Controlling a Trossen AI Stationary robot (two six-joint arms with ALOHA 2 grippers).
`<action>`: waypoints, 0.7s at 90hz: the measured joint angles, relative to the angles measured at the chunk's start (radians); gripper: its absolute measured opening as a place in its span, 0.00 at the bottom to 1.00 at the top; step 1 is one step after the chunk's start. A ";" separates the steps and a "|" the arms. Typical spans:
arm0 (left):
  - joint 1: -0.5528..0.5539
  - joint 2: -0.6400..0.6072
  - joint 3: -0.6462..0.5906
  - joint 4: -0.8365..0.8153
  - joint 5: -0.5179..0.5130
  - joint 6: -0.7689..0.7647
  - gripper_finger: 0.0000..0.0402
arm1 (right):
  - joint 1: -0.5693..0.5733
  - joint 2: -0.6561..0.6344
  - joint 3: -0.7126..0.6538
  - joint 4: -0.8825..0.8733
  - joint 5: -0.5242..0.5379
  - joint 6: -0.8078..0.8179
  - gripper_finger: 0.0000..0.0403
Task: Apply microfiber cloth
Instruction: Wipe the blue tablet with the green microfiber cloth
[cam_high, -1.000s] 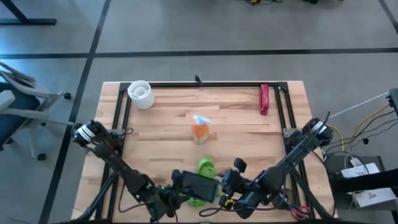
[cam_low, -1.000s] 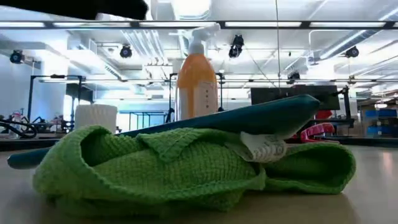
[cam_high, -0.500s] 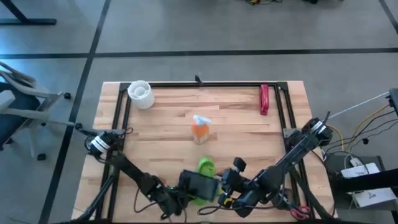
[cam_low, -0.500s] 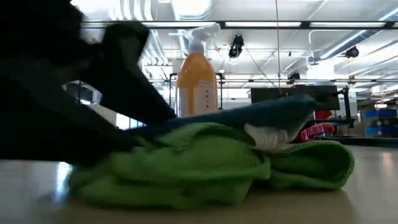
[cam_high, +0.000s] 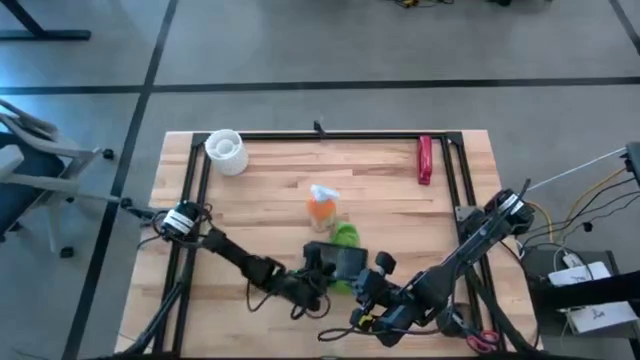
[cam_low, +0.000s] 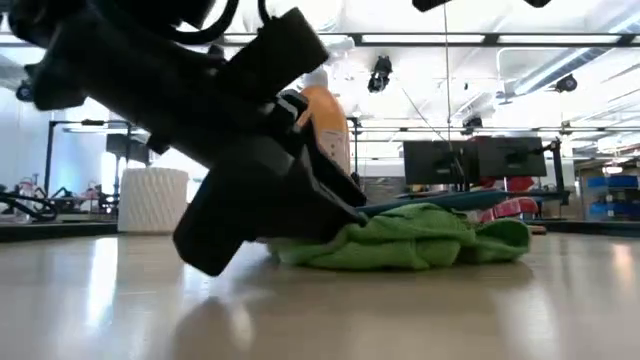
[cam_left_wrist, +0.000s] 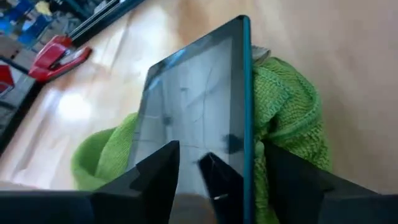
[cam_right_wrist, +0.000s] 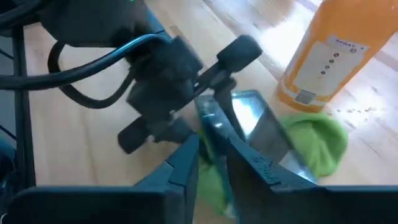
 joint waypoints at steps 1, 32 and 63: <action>0.000 -0.004 0.000 -0.012 0.000 0.001 0.49 | 0.000 0.000 0.000 0.000 0.000 0.001 0.18; -0.088 -0.240 -0.026 -0.335 0.004 -0.149 0.45 | -0.012 0.000 -0.001 -0.031 -0.001 0.022 0.28; -0.202 -0.429 -0.305 -0.197 0.013 -0.451 0.36 | -0.083 0.011 -0.047 -0.135 -0.200 -0.110 0.28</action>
